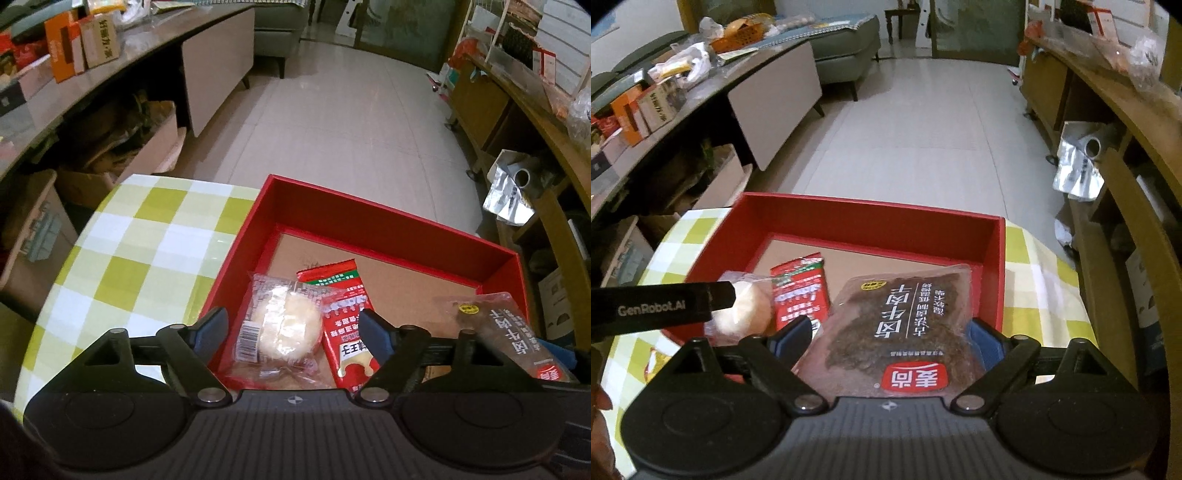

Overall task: Organize snacks
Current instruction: 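Open both grippers to drop the bun and jerky bags, then withdraw, then move the left gripper to the Trolli gummy packet while the right gripper reaches a second jerky bag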

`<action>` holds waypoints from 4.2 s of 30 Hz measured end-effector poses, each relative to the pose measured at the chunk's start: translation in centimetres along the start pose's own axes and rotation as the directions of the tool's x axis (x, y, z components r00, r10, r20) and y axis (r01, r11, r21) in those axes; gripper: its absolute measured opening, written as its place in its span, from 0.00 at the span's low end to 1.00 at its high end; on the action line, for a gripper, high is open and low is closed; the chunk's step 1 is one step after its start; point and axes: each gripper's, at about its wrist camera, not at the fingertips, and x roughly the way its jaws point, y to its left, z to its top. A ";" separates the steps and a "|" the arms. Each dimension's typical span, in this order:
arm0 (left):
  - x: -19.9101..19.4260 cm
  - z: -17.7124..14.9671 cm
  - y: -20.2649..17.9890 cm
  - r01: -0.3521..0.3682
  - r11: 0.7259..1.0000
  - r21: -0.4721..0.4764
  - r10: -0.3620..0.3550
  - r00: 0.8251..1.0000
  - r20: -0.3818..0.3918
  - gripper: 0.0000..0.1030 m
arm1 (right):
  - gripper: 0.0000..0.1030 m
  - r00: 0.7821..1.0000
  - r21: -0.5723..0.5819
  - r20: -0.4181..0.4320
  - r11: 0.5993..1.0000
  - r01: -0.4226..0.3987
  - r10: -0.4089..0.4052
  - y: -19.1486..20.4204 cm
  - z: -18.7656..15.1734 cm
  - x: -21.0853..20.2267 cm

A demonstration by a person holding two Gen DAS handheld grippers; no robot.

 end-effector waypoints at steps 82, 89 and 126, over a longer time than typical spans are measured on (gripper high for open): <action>-1.3 -11.6 11.5 0.099 0.976 0.194 -0.041 0.958 -0.283 0.99 | 0.96 0.957 -0.023 -0.256 0.989 -0.145 0.134 1.3 -10.1 -2.0; -0.7 -12.1 11.3 0.105 0.973 0.206 -0.039 0.953 -0.301 0.99 | 0.96 0.949 -0.025 -0.299 0.993 -0.113 0.101 0.9 -10.8 -0.2; -1.2 -12.4 8.0 0.117 0.956 0.269 -0.041 0.961 -0.272 0.91 | 1.00 0.945 -0.051 -0.289 0.983 -0.178 0.156 1.6 -11.4 1.7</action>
